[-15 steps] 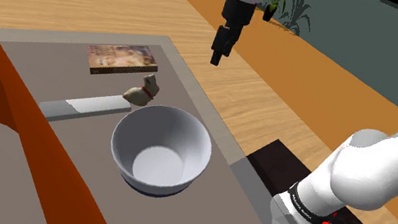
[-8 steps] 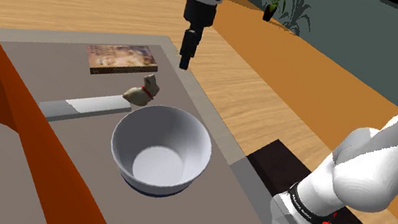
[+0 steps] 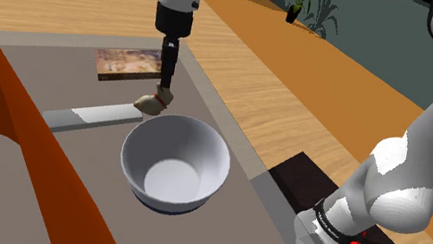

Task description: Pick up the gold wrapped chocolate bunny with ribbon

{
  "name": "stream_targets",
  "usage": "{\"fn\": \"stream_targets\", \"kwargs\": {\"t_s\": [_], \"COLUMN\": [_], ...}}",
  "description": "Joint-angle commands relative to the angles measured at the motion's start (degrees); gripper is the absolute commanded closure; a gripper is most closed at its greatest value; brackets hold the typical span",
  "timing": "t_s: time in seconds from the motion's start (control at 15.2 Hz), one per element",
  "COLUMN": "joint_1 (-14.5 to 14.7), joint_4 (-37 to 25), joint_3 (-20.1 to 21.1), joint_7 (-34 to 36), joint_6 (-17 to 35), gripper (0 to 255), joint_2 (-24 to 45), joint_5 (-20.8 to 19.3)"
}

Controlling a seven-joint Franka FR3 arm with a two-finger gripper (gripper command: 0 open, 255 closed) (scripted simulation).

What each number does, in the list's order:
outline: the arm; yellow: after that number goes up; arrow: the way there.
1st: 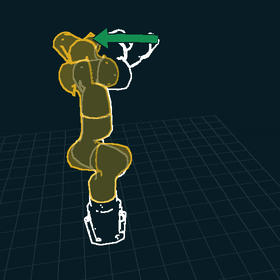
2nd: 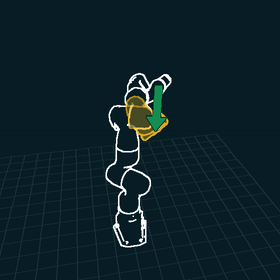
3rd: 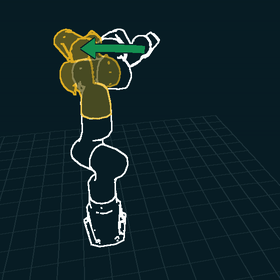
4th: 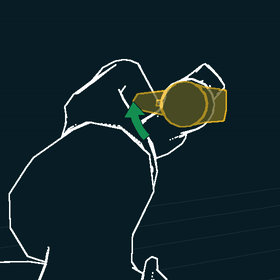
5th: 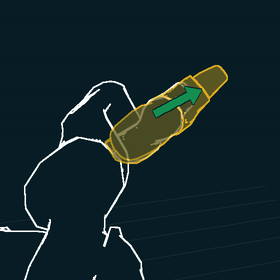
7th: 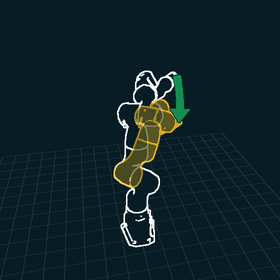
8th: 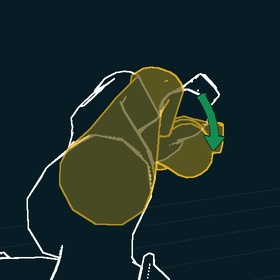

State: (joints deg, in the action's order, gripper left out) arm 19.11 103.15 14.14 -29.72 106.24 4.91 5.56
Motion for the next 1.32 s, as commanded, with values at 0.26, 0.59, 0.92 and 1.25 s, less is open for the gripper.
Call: {"fn": "stream_targets", "kwargs": {"t_s": [0.26, 0.59, 0.92, 1.25], "joint_1": [0.45, 0.48, 0.47, 0.47], "joint_4": [2.01, 3.49, 3.55, 2.91], "joint_3": [0.41, 0.41, 0.41, 0.41], "joint_7": [-1.09, -1.22, -1.24, -1.17], "joint_6": [3.74, 5.62, 5.64, 4.89], "gripper": [0, 255, 255, 255], "joint_2": [1.79, 2.21, 2.17, 2.05], "joint_5": [-0.26, -0.30, -0.29, -0.29]}}
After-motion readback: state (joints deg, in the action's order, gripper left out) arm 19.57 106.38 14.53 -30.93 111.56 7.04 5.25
